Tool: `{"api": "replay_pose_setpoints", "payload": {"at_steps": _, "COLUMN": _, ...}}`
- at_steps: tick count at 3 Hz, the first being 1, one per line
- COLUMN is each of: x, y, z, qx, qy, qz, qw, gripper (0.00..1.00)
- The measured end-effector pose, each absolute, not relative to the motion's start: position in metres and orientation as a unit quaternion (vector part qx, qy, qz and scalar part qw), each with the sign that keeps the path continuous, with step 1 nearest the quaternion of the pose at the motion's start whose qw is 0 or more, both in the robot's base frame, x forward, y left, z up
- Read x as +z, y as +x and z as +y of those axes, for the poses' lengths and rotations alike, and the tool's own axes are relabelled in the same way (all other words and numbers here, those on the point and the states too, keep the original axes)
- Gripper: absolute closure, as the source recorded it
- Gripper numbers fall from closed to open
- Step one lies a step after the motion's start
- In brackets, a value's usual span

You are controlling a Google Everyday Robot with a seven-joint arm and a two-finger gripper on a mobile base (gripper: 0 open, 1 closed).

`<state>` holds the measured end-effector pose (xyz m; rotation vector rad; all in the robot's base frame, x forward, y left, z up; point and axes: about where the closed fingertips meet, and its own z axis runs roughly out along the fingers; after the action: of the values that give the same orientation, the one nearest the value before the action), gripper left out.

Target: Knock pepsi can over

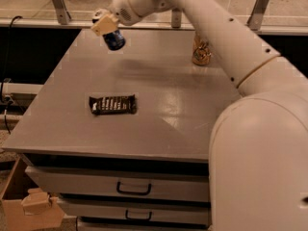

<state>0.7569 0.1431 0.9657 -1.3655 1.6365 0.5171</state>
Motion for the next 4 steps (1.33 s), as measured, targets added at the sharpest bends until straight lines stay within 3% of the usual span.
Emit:
{"api": "replay_pose_setpoints", "payload": {"at_steps": 3, "x": 0.884, "y": 0.682, "z": 0.068, "qx": 0.116, "qy": -0.651, "qz": 0.723, "qw": 0.2, "gripper": 1.0}}
{"api": "replay_pose_setpoints", "payload": {"at_steps": 4, "x": 0.866, "y": 0.67, "z": 0.073, "qx": 0.115, "qy": -0.673, "qz": 0.713, "qw": 0.158, "gripper": 0.82}}
